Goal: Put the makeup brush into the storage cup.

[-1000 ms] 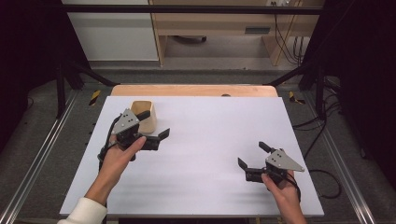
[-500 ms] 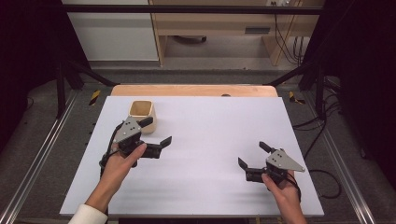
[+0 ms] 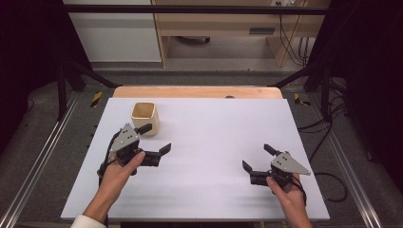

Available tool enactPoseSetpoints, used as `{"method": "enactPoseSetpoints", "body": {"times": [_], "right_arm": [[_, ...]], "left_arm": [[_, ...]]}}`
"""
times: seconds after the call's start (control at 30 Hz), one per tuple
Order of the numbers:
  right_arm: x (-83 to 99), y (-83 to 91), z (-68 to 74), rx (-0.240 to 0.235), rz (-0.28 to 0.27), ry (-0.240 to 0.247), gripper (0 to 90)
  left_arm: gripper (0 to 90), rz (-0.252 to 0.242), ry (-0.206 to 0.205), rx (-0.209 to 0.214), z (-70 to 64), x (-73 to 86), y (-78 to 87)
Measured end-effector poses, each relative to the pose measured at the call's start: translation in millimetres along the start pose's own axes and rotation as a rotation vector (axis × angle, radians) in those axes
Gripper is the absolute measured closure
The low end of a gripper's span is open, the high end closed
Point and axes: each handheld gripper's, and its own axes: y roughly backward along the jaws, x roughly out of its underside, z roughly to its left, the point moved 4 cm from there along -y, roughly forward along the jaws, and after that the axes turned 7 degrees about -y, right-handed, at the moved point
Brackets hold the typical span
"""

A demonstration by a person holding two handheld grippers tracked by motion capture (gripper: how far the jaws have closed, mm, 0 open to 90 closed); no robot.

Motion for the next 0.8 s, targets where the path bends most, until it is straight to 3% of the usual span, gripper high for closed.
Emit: {"method": "enactPoseSetpoints", "body": {"times": [0.8], "right_arm": [[0.4, 0.0, 0.0, 0.002, 0.001, 0.004, 2.9]], "left_arm": [[2.2, -0.006, -0.028, -0.054, 2.2, 23.7, 28.5]]}}
